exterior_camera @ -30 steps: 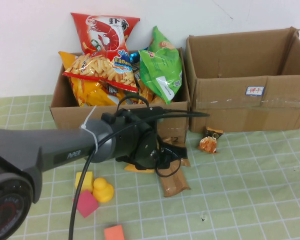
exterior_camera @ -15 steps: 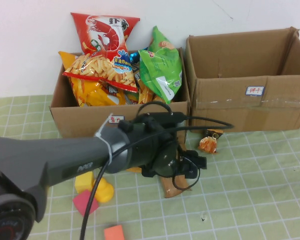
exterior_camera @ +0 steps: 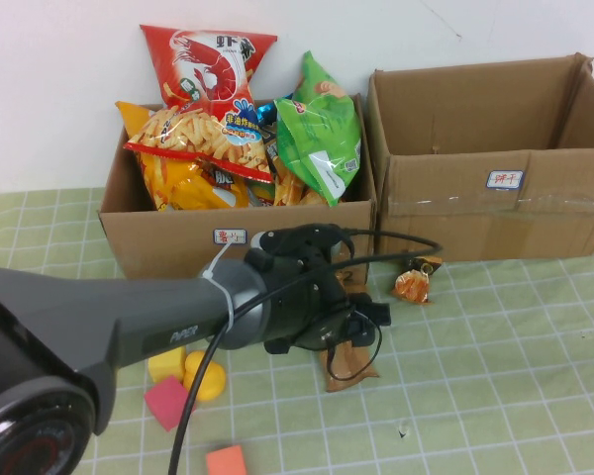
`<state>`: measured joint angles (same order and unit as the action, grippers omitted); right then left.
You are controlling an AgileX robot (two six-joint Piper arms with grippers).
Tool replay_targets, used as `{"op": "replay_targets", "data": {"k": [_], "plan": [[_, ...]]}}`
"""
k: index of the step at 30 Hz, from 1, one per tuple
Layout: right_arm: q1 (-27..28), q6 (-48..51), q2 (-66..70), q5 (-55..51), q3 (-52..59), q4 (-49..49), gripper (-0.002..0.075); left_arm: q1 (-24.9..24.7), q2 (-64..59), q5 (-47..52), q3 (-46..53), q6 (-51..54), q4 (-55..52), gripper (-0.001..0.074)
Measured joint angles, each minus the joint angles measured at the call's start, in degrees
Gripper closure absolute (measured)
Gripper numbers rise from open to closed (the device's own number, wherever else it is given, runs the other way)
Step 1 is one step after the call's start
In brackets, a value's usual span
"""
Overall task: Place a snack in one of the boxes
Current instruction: Pick up the biscuit
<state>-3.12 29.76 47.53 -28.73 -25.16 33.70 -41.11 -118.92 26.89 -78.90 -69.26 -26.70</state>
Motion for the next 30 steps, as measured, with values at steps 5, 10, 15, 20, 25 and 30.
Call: {"op": "replay_targets", "data": {"k": [5, 10, 15, 20, 25, 30], "plan": [[0.00, 0.00, 0.00, 0.00, 0.00, 0.00, 0.0728, 0.00, 0.00, -2.59, 0.00, -3.43, 0.70, 0.0160], [0.00, 0.00, 0.00, 0.00, 0.00, 0.00, 0.0728, 0.00, -0.35, -3.69, 0.00, -5.20, 0.10, 0.0160], [0.00, 0.00, 0.00, 0.00, 0.00, 0.00, 0.0728, -0.04, -1.78, -3.69, 0.00, -5.33, -1.29, 0.0160], [0.00, 0.04, 0.00, 0.00, 0.00, 0.00, 0.0728, -0.04, -2.54, -3.90, 0.00, -5.45, -1.56, 0.0160], [0.00, 0.04, 0.00, 0.00, 0.00, 0.00, 0.0728, -0.13, -2.88, -4.27, 0.00, -4.50, -1.88, 0.0174], [0.00, 0.04, 0.00, 0.00, 0.00, 0.00, 0.0728, -0.13, -2.99, -4.86, 0.00, -3.62, -2.00, 0.0347]]}}
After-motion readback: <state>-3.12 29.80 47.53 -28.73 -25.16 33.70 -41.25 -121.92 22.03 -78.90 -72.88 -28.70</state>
